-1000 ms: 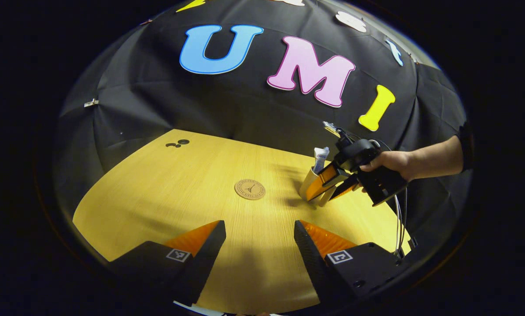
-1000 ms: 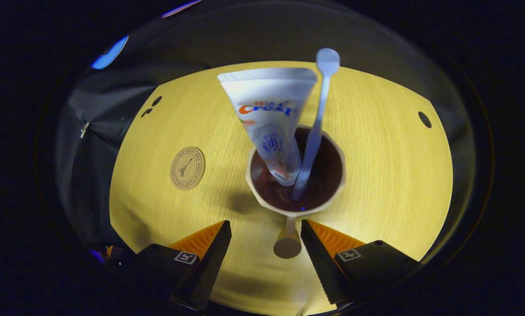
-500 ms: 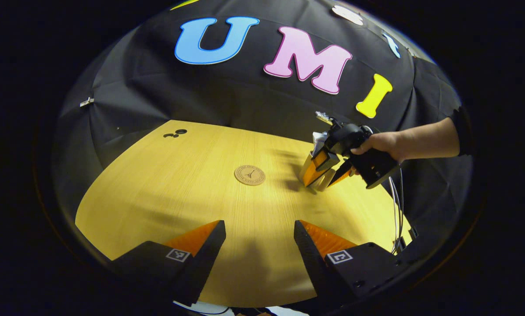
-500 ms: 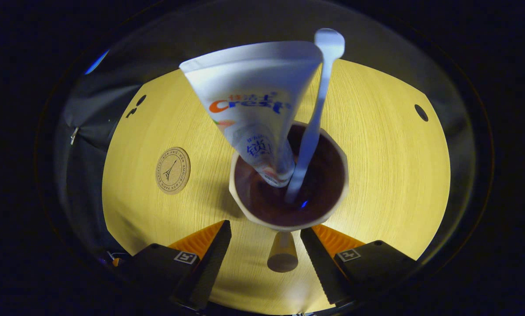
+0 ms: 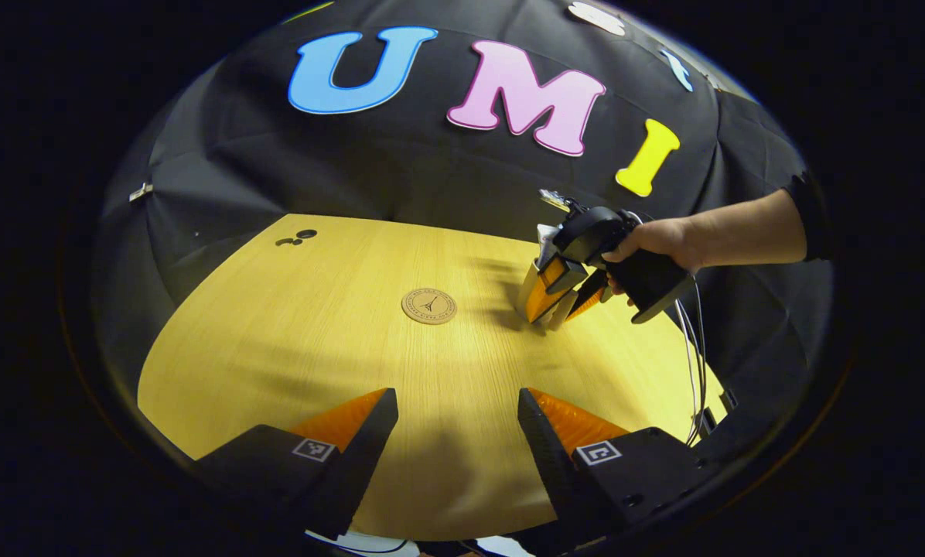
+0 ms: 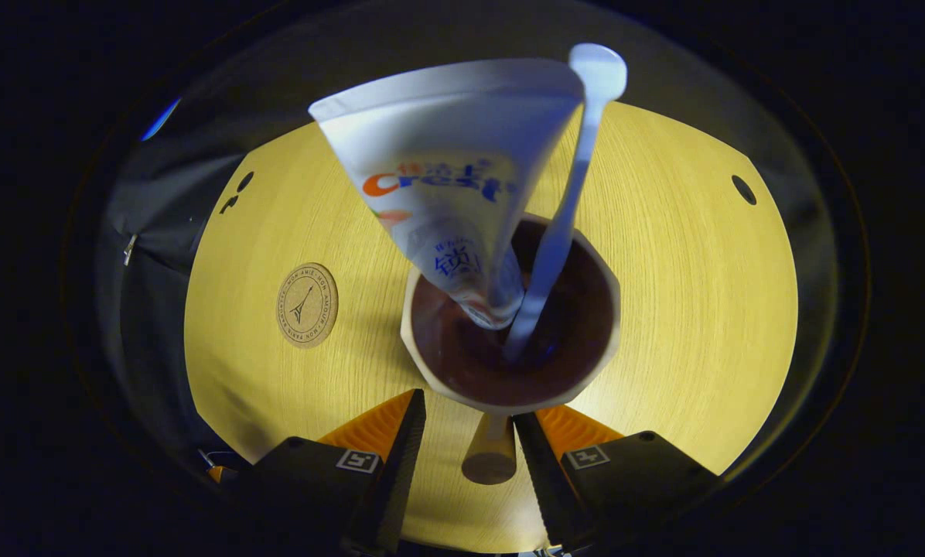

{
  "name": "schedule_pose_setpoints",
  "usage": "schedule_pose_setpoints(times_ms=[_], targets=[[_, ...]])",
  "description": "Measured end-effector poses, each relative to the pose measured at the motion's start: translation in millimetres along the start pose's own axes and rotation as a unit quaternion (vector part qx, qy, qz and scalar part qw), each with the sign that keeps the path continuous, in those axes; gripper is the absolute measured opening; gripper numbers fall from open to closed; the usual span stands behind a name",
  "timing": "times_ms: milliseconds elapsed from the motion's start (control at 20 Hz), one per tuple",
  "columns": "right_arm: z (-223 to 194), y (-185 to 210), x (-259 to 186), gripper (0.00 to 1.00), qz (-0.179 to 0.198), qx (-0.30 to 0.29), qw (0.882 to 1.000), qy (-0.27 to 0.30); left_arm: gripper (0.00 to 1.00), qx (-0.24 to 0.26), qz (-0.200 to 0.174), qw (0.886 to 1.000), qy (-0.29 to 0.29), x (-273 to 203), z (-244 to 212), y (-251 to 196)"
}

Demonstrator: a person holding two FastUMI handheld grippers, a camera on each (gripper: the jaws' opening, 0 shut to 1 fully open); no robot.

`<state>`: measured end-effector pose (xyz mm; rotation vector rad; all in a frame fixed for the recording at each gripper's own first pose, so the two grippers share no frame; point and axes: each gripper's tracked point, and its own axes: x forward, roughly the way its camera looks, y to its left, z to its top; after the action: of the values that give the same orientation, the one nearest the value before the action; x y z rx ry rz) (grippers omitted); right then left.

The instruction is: Put the toothbrush and toothpaste on the desktop into the cup, then pick up the cup and place it on the coaster on the desktop.

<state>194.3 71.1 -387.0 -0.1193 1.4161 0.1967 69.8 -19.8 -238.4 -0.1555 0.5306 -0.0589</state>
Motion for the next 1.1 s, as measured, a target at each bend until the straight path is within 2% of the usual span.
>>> schedule_pose_setpoints(times_ms=[50, 150, 200, 250, 450, 550, 600, 650, 700, 750, 800, 850, 900, 950, 1000, 1050, 1100], targets=[[0.8, 1.6, -1.0, 0.70, 0.003, 0.004, 1.000, 0.001, 0.97, 0.008, -0.001, 1.000, 0.001, 0.8, 0.7, -1.2], [3.6, -2.0, 2.6, 0.59, -0.005, 0.011, 1.000, -0.003, 0.97, 0.018, -0.007, 1.000, 0.001, 3.1, 3.2, -5.0], [1.7, -1.0, -1.6, 0.44, -0.006, 0.012, 1.000, -0.002, 0.97, 0.022, -0.009, 1.000, 0.001, 3.5, 4.0, -6.2], [2.3, -1.6, 2.0, 0.41, -0.007, 0.010, 1.000, -0.004, 0.98, 0.025, -0.010, 1.000, 0.000, 3.8, 5.6, -6.8], [0.1, -2.5, 1.1, 0.35, -0.010, 0.016, 1.000, 0.006, 0.97, 0.023, -0.013, 1.000, 0.001, 6.7, 6.6, -7.0], [0.1, -2.9, 1.7, 0.35, -0.015, 0.018, 1.000, 0.007, 0.97, 0.017, -0.012, 1.000, 0.004, 6.8, 3.9, -6.7], [0.2, -4.8, 2.1, 0.41, -0.021, 0.014, 1.000, 0.005, 0.97, 0.016, -0.011, 1.000, 0.005, 6.3, 2.8, -7.0], [0.8, -8.1, 1.2, 0.33, -0.031, 0.005, 1.000, 0.004, 0.97, 0.015, -0.010, 1.000, 0.008, 5.8, 1.3, -6.7], [-0.5, -9.6, 3.6, 0.33, -0.035, -0.001, 0.999, 0.004, 0.97, 0.015, -0.010, 1.000, 0.010, 5.5, 0.0, -7.0], [-3.0, -10.9, -0.4, 0.25, -0.040, -0.011, 0.999, 0.008, 0.97, 0.016, -0.012, 1.000, 0.013, 4.6, -0.7, -8.6], [-2.9, -11.7, -0.8, 0.24, -0.045, -0.019, 0.999, 0.002, 0.97, 0.017, -0.011, 1.000, 0.014, 5.0, -1.7, -8.6], [-2.1, -12.7, 1.6, 0.34, -0.051, -0.025, 0.998, -0.003, 0.97, 0.018, -0.010, 1.000, 0.016, 4.3, -2.5, -8.4], [-3.3, -13.5, -0.3, 0.23, -0.054, -0.028, 0.998, -0.005, 0.97, 0.018, -0.010, 1.000, 0.018, 4.5, -4.3, -9.1], [0.1, -12.9, -2.3, 0.27, -0.055, -0.026, 0.998, -0.011, 0.97, 0.017, -0.010, 1.000, 0.018, 5.0, -4.0, -9.3], [4.1, -12.3, -3.7, 0.27, -0.057, -0.023, 0.998, -0.022, 0.97, 0.017, -0.010, 1.000, 0.018, 4.1, -4.4, -9.5], [11.9, -10.8, -5.5, 0.22, -0.059, -0.023, 0.997, -0.036, 0.97, 0.017, -0.011, 1.000, 0.019, 3.9, -4.3, -9.4], [10.5, -8.4, -6.7, 0.25, -0.056, -0.019, 0.998, -0.037, 0.97, 0.016, -0.012, 1.000, 0.018, 4.0, -4.6, -10.0]])
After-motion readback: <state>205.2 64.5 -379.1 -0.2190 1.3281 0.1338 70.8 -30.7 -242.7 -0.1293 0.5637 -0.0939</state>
